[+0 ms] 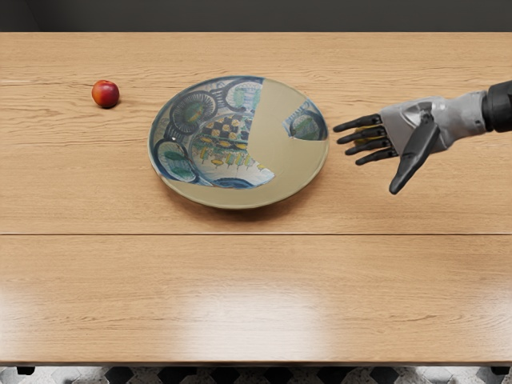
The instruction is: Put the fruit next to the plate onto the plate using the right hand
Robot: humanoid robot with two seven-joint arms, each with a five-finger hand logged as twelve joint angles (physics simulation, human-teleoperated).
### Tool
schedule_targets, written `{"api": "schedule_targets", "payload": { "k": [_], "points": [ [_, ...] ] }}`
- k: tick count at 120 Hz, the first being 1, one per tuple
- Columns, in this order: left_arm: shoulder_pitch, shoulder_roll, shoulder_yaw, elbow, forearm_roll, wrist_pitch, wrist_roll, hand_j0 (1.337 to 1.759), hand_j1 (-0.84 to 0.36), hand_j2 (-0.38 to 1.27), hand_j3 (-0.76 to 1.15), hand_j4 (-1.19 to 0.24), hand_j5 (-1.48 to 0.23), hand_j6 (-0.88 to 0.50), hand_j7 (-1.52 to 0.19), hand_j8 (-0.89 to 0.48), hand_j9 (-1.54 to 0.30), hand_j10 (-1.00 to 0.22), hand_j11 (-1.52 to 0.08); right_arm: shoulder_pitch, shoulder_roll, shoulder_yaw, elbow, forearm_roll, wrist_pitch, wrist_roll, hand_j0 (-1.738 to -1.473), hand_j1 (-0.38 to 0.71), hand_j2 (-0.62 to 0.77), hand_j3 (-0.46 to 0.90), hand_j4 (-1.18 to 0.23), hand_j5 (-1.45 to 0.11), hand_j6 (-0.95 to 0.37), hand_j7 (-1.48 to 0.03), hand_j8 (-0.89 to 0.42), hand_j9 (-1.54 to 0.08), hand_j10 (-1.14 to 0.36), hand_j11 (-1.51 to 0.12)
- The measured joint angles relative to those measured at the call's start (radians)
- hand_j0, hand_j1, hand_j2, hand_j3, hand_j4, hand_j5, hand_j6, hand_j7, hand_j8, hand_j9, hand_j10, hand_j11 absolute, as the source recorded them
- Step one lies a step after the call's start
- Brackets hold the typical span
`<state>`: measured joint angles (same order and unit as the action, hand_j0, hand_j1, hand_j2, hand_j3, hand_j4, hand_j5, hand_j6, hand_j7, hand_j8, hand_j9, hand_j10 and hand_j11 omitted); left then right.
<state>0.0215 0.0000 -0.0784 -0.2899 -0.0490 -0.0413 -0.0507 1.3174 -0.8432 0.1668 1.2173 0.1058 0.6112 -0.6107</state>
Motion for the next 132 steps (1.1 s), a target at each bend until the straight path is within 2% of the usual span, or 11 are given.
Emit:
{"api": "schedule_targets", "payload": {
  "k": [18,31,40,52,58,66,97,113,132],
  "points": [
    [0.0,0.0,0.0,0.0,0.0,0.0,0.0,1.658,0.35,0.0,0.0,0.0,0.0,0.0,0.0,0.0,0.0,0.0,0.0,0.004,-0.01,0.01,0.007,-0.014,0.0,0.0,-1.658,-0.32,0.0,0.0,-0.02,-0.03,-0.02,-0.03,-0.02,-0.03,-0.02,-0.03],
    [0.0,0.0,0.0,0.0,0.0,0.0,0.0,1.658,0.35,0.0,0.0,0.0,0.0,0.0,0.0,0.0,0.0,0.0,0.0,0.058,0.113,0.041,-0.071,-0.133,0.0,0.0,-1.658,-0.32,0.0,0.0,-0.02,-0.03,-0.02,-0.03,-0.02,-0.03,-0.02,-0.03],
    [0.0,0.0,0.0,0.0,0.0,0.001,0.0,1.658,0.35,0.0,0.0,0.0,0.0,0.0,0.0,0.0,0.0,0.0,0.0,0.145,0.273,-0.024,-0.187,-0.238,-0.04,0.0,-1.658,-0.32,0.0,0.0,-0.02,-0.03,-0.02,-0.03,-0.02,-0.03,-0.02,-0.03],
    [0.0,0.0,0.0,0.0,0.0,0.0,0.0,1.658,0.35,0.0,0.0,0.0,0.0,0.0,0.0,0.0,0.0,0.0,0.0,0.216,0.507,-0.117,-0.418,-0.473,-0.16,0.0,-1.658,-0.32,0.0,0.0,-0.02,-0.03,-0.02,-0.03,-0.02,-0.03,-0.02,-0.03],
    [0.0,0.0,0.0,0.0,0.0,0.0,0.0,1.658,0.35,0.0,0.0,0.0,0.0,0.0,0.0,0.0,0.0,0.0,0.0,0.224,0.578,-0.143,-0.511,-0.549,-0.206,0.0,-1.658,-0.32,0.0,0.0,-0.02,-0.03,-0.02,-0.03,-0.02,-0.03,-0.02,-0.03],
    [0.0,0.0,0.0,0.0,0.0,0.0,0.0,1.658,0.35,0.0,0.0,0.0,0.0,0.0,0.0,0.0,0.0,0.0,0.0,0.218,0.637,-0.192,-0.586,-0.619,-0.275,0.0,-1.658,-0.32,0.0,0.0,-0.02,-0.03,-0.03,-0.03,-0.02,-0.03,-0.02,-0.03],
    [0.0,0.0,0.0,0.0,0.0,0.0,0.0,1.658,0.35,0.0,0.0,0.0,0.0,0.0,0.0,0.0,0.0,0.0,0.0,0.088,0.707,-0.244,-0.749,-0.692,-0.391,0.0,-1.658,-0.32,0.0,0.0,-0.03,-0.03,-0.03,-0.03,-0.03,-0.03,-0.03,-0.03],
    [0.0,0.0,0.0,0.0,0.0,0.0,0.0,1.658,0.35,0.0,0.0,0.0,0.0,0.0,0.0,0.0,0.0,0.0,0.0,0.04,0.723,-0.239,-0.778,-0.69,-0.458,0.0,-1.658,-0.32,0.0,0.0,-0.03,-0.04,-0.03,-0.04,-0.03,-0.04,-0.03,-0.04],
    [0.0,0.0,0.0,0.0,0.0,0.0,0.0,1.658,0.35,0.0,0.0,0.0,0.0,0.0,0.0,0.0,0.0,0.0,0.0,0.022,0.729,-0.213,-0.787,-0.668,-0.536,0.0,-1.658,-0.31,-0.01,0.0,-0.03,-0.04,-0.03,-0.04,-0.03,-0.04,-0.03,-0.04]
  ]
}}
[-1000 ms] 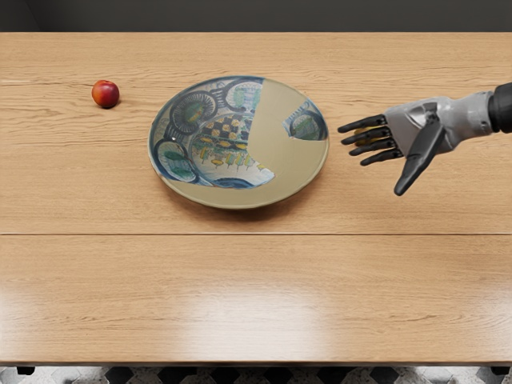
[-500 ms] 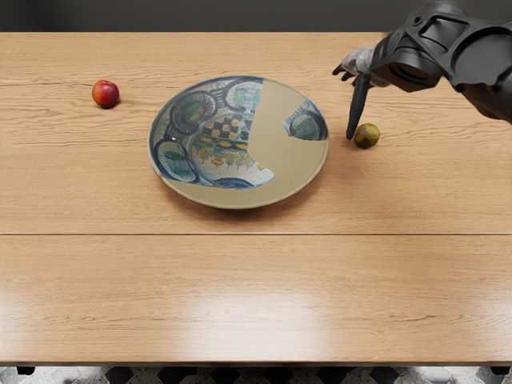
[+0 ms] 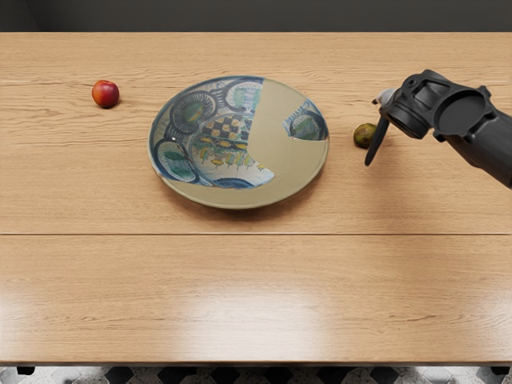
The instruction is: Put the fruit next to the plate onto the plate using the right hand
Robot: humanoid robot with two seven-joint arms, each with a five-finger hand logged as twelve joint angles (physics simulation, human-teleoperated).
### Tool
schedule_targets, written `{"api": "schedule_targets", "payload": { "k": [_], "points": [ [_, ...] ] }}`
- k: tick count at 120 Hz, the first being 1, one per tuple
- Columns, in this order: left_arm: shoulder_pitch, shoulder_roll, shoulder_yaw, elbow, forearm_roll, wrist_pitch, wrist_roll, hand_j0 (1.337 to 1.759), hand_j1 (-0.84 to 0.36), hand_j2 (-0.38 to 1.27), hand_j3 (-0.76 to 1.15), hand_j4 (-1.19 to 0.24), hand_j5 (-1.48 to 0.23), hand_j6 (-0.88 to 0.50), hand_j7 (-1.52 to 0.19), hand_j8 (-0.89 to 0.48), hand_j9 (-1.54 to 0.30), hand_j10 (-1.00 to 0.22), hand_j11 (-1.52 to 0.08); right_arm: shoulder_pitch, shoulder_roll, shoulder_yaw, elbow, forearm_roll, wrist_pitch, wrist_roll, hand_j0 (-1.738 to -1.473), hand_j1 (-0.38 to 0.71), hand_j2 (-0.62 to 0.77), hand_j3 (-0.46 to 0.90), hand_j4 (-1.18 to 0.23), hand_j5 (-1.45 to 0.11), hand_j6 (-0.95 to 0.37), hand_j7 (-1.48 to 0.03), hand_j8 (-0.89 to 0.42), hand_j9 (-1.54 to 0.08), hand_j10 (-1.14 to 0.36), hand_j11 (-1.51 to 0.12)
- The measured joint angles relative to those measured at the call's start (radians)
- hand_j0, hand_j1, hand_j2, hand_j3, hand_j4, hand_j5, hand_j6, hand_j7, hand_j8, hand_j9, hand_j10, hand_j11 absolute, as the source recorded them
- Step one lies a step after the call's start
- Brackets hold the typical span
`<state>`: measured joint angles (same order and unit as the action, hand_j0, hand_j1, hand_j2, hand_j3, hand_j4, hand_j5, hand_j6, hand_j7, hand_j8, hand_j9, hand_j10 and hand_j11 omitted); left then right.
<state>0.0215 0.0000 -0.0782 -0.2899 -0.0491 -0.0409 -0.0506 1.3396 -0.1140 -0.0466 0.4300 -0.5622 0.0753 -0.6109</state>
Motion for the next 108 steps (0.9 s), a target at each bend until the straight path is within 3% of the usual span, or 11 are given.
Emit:
{"api": "schedule_targets", "payload": {
  "k": [39,73,108],
  "points": [
    [0.0,0.0,0.0,0.0,0.0,0.0,0.0,1.658,0.35,0.0,0.0,0.0,0.0,0.0,0.0,0.0,0.0,0.0,0.0,-0.008,0.058,0.013,-0.029,0.007,-0.111,0.0,-1.658,-0.31,-0.01,0.0,-0.04,-0.04,-0.04,-0.04,-0.04,-0.04,-0.03,-0.04],
    [0.0,0.0,0.0,0.0,0.0,0.0,0.0,1.658,0.35,0.0,0.0,0.0,0.0,0.0,0.0,0.0,0.0,0.0,0.0,-0.028,0.073,0.008,-0.08,0.007,-0.119,0.002,-1.658,-0.18,-0.03,0.0,-0.14,-0.19,-0.15,-0.18,-0.14,-0.19,-0.14,-0.18],
    [0.0,0.0,0.0,0.0,0.0,0.0,0.0,1.658,0.35,0.0,0.0,0.0,0.0,0.0,0.0,0.0,0.0,0.0,0.0,-0.059,0.078,0.014,-0.101,0.007,-0.12,0.028,-1.658,-0.13,-0.04,0.0,-0.18,-0.24,-0.19,-0.24,-0.18,-0.24,-0.18,-0.24]
  ]
}}
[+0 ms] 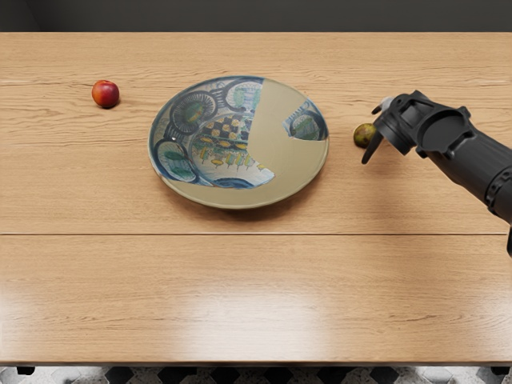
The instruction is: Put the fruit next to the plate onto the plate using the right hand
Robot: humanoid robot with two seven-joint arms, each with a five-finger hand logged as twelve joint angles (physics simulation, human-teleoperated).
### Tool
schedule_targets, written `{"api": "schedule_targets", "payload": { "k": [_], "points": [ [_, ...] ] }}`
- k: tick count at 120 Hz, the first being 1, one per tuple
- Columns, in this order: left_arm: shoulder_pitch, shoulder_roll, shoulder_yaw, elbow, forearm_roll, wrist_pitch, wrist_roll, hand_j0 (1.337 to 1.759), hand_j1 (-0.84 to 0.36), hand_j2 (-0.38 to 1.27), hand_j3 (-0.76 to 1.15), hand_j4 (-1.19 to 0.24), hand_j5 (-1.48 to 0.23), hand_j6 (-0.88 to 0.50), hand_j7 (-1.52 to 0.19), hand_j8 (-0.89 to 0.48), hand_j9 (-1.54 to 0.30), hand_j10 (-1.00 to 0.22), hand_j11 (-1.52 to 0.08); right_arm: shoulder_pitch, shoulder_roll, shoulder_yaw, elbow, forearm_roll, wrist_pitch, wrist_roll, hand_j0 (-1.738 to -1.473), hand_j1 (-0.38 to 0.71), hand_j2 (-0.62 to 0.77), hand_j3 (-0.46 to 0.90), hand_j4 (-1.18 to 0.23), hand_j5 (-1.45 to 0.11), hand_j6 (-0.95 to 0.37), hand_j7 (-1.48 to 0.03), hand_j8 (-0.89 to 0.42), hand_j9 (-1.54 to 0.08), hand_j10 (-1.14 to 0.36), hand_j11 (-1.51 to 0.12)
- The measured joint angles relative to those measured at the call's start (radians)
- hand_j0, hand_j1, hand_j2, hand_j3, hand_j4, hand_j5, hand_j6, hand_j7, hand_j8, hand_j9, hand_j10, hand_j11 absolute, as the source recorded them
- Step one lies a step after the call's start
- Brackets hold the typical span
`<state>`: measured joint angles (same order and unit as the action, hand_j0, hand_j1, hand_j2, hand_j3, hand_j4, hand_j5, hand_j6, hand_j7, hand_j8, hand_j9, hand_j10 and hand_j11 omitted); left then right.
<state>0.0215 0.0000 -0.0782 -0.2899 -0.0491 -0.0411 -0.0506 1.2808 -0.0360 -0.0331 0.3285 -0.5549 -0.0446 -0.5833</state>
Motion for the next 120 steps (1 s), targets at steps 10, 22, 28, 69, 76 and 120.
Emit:
{"api": "schedule_targets", "payload": {
  "k": [10,22,28,69,76,120],
  "points": [
    [0.0,0.0,0.0,0.0,0.0,0.0,0.0,1.658,0.35,0.0,0.0,0.0,0.0,0.0,0.0,0.0,0.0,0.0,0.0,0.008,0.001,0.001,-0.002,0.0,0.0,0.007,-1.658,-0.13,-0.04,0.0,-0.19,-0.24,-0.19,-0.24,-0.19,-0.24,-0.19,-0.24],
    [0.0,0.0,0.0,0.0,0.0,0.0,0.0,1.658,0.35,0.0,0.0,0.0,0.0,0.0,0.0,0.0,0.0,0.0,0.0,0.017,0.002,0.001,-0.008,0.001,0.0,0.018,-1.658,-0.12,-0.04,0.0,-0.19,-0.24,-0.19,-0.24,-0.19,-0.24,-0.19,-0.24],
    [0.0,0.0,0.0,0.0,0.0,0.0,0.0,1.658,0.35,0.0,0.0,0.0,0.0,0.0,0.0,0.0,0.0,0.0,0.0,0.019,0.003,0.0,-0.01,0.001,0.001,0.028,-1.658,-0.12,-0.04,0.0,-0.19,-0.25,-0.19,-0.24,-0.19,-0.25,-0.19,-0.25],
    [0.0,0.0,0.0,0.0,0.0,0.0,0.0,1.658,0.35,0.0,0.0,0.0,0.0,0.0,0.0,0.0,0.0,0.0,0.0,0.015,0.014,-0.039,-0.015,-0.002,0.007,0.08,-1.658,-0.13,-0.04,0.0,-0.19,-0.24,-0.19,-0.24,-0.19,-0.24,-0.19,-0.24],
    [0.0,0.0,0.0,0.0,0.0,0.0,0.0,1.658,0.35,0.0,0.0,0.0,0.0,0.0,0.0,0.0,0.0,0.0,0.0,0.012,0.014,-0.054,-0.015,-0.002,0.007,0.082,-1.658,-0.13,-0.04,0.0,-0.19,-0.24,-0.19,-0.24,-0.19,-0.24,-0.19,-0.24],
    [0.0,0.0,0.0,0.0,0.0,0.0,0.0,1.658,0.35,0.0,0.0,0.0,0.0,0.0,0.0,0.0,0.0,0.0,0.0,-0.014,0.025,-0.095,-0.017,-0.005,0.008,0.083,-1.658,-0.12,-0.04,0.0,-0.19,-0.25,-0.19,-0.25,-0.19,-0.25,-0.19,-0.25]
  ]
}}
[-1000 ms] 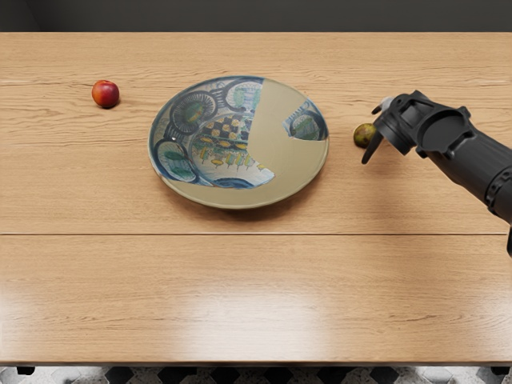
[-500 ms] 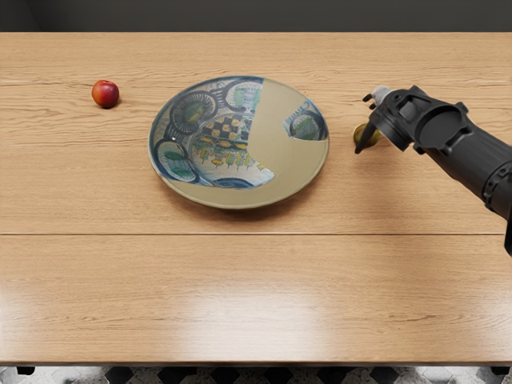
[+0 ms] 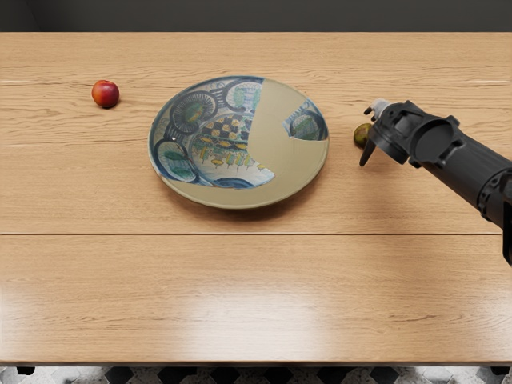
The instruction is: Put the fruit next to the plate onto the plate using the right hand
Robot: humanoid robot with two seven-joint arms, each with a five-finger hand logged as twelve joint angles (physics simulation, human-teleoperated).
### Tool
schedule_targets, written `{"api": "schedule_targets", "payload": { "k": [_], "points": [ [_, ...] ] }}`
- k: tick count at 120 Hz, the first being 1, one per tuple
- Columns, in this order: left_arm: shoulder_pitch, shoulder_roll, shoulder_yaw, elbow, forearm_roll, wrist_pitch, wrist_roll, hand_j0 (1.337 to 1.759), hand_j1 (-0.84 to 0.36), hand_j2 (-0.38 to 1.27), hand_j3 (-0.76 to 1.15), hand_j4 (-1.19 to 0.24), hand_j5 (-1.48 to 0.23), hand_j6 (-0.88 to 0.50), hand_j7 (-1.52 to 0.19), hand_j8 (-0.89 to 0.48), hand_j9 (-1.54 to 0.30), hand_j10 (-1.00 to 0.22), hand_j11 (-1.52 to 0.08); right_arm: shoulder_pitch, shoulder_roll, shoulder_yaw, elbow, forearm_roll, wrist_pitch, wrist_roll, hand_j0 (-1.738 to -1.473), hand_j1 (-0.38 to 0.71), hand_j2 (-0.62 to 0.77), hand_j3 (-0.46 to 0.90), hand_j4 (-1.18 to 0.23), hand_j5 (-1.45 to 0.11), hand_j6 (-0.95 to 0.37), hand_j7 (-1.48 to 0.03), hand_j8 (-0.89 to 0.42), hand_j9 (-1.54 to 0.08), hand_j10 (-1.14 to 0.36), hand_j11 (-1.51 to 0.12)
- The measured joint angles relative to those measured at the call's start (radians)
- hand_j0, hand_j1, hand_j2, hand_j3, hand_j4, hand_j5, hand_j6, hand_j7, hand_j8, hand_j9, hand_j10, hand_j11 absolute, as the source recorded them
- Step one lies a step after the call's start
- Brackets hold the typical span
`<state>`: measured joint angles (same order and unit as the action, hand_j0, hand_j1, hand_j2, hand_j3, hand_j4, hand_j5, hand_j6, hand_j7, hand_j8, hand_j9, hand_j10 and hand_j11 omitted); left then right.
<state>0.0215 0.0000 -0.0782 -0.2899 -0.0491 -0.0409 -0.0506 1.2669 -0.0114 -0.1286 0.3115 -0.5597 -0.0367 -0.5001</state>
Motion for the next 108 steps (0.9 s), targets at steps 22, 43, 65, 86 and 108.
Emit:
{"api": "schedule_targets", "payload": {
  "k": [22,43,65,86,108],
  "points": [
    [0.0,0.0,0.0,0.0,0.0,0.0,0.0,1.658,0.35,0.0,0.0,0.0,0.0,0.0,0.0,0.0,0.0,0.0,0.0,-0.001,-0.003,-0.004,-0.01,0.0,0.01,0.005,-1.658,-0.04,-0.05,0.0,-0.26,-0.33,-0.26,-0.33,-0.26,-0.33,-0.26,-0.33],
    [0.0,0.0,0.0,0.0,0.0,0.0,0.0,1.658,0.35,0.0,0.0,0.0,0.0,0.0,0.0,0.0,0.0,0.0,0.0,-0.001,-0.006,-0.001,-0.012,0.003,0.02,0.012,-1.658,0.03,-0.06,0.0,-0.32,-0.41,-0.26,-0.41,-0.32,-0.41,-0.32,-0.41],
    [0.0,0.0,0.0,0.0,0.0,0.0,0.0,1.658,0.35,0.0,0.0,0.0,0.0,0.0,0.0,0.0,0.0,0.0,0.0,0.0,0.003,0.004,-0.014,-0.003,0.054,0.013,-1.655,0.13,-0.06,0.0,-0.45,-0.49,-0.18,-0.53,-0.26,-0.51,-0.45,-0.51],
    [0.0,0.0,0.0,0.0,0.0,0.0,0.0,1.658,0.35,0.0,0.0,0.0,0.0,0.0,0.0,0.0,0.0,0.0,0.0,0.002,-0.004,0.03,-0.016,-0.015,0.182,0.012,-1.645,0.35,-0.03,0.0,-0.65,-0.71,-0.01,-0.87,0.09,-1.02,-0.72,-0.79],
    [0.0,0.0,0.0,0.0,0.0,0.0,0.0,1.658,0.35,0.0,0.0,0.0,0.0,0.0,0.0,0.0,0.0,0.0,0.0,0.005,-0.02,0.062,-0.015,0.002,0.232,0.009,-1.626,0.44,0.1,0.0,-0.59,-0.83,0.12,-0.9,0.25,-1.1,-0.86,-0.91]
  ]
}}
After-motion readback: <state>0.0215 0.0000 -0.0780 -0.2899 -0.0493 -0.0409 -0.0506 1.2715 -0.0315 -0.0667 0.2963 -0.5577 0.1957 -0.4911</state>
